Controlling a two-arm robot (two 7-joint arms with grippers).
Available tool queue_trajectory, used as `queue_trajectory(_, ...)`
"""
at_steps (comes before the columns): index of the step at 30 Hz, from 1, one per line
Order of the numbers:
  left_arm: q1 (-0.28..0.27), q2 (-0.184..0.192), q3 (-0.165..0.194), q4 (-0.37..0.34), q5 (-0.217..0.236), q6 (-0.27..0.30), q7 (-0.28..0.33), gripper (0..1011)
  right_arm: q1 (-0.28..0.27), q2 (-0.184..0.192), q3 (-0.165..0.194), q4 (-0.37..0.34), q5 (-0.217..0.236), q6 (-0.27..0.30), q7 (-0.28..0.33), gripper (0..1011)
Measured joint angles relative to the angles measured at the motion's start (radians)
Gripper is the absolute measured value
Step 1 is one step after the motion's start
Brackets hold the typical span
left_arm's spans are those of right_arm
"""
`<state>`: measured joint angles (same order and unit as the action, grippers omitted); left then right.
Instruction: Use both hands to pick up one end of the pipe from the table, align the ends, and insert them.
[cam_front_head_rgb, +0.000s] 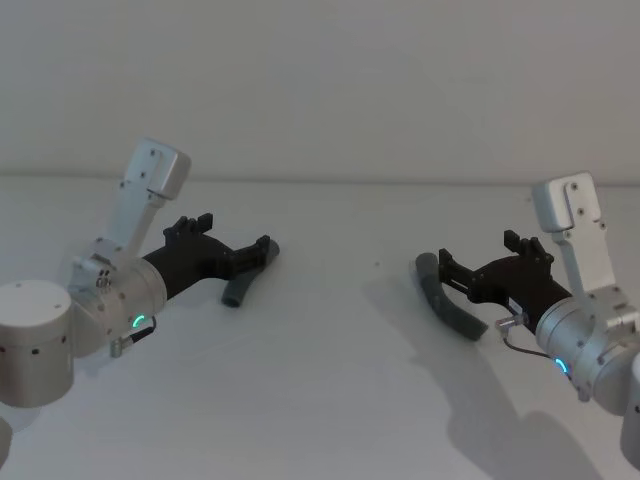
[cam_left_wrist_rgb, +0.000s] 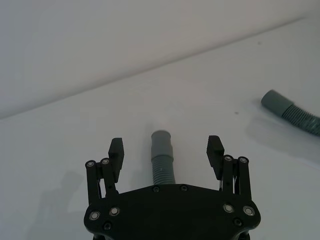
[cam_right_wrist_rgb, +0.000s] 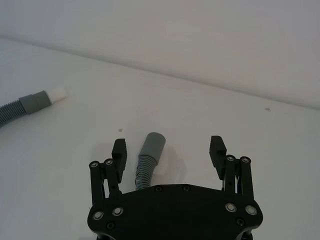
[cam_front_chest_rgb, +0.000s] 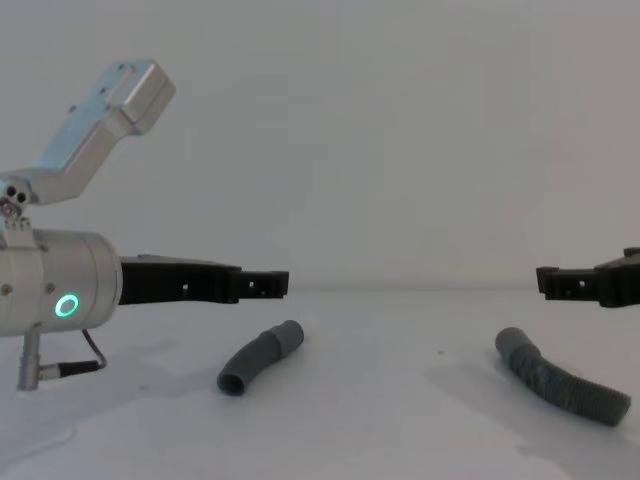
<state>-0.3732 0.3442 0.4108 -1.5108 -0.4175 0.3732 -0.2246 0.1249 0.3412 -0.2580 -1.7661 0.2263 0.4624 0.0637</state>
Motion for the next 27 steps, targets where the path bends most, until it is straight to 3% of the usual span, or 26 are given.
queue_trajectory(9,-0.020,0.000,0.009,0.013,0.014,0.051,0.000,1001,0.007,-0.017,-0.001,0.007,-0.002,0.030,-0.001,1002)
queue_trajectory(27,-0.062,-0.058,0.026,0.127,0.026,0.051,-0.021,1001,0.015,-0.038,-0.014,0.038,-0.030,0.039,-0.003,1002)
